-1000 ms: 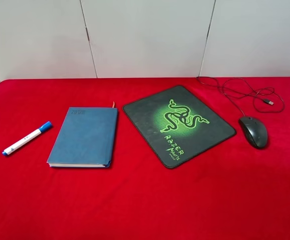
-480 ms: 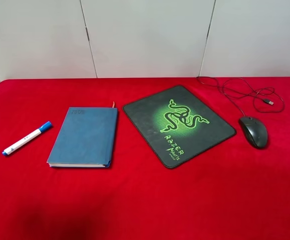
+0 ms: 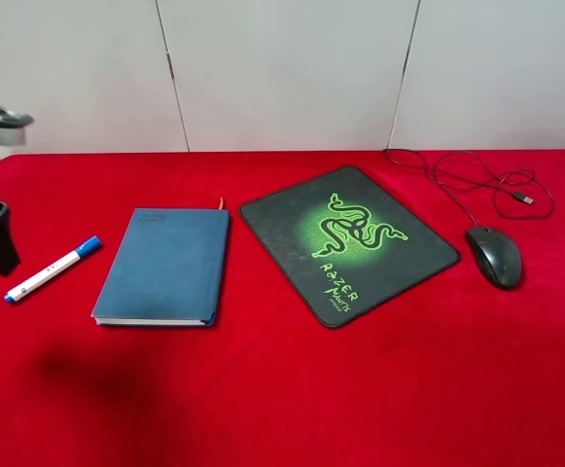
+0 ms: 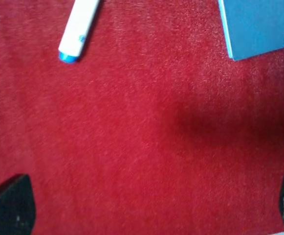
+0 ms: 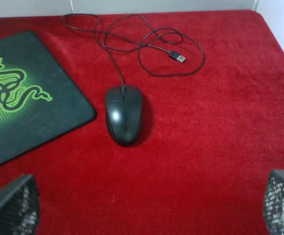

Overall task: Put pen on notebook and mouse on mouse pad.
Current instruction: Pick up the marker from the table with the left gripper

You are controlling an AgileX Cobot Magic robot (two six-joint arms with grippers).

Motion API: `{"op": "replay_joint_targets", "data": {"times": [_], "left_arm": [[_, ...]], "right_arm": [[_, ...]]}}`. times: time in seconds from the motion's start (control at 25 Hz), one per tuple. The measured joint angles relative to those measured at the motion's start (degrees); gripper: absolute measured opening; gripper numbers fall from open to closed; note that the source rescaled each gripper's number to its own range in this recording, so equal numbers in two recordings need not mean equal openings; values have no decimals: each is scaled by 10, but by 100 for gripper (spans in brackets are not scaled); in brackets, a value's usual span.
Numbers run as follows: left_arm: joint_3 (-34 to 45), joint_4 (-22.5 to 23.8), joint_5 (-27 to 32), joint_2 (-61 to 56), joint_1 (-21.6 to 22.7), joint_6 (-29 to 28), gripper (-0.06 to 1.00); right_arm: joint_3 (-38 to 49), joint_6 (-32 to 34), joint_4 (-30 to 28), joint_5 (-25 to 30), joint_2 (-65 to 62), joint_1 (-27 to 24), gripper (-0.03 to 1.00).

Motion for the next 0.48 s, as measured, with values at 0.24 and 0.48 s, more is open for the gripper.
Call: {"op": "replay_joint_targets", "data": {"times": [0.24, 0.48], "left_arm": [[-47, 0, -13, 96, 15, 57, 100], [-106, 18, -18, 174, 15, 73, 100]], "right_arm": [[0, 0, 0, 0, 0, 0, 100], [0, 0, 0, 0, 0, 0, 100]]}}
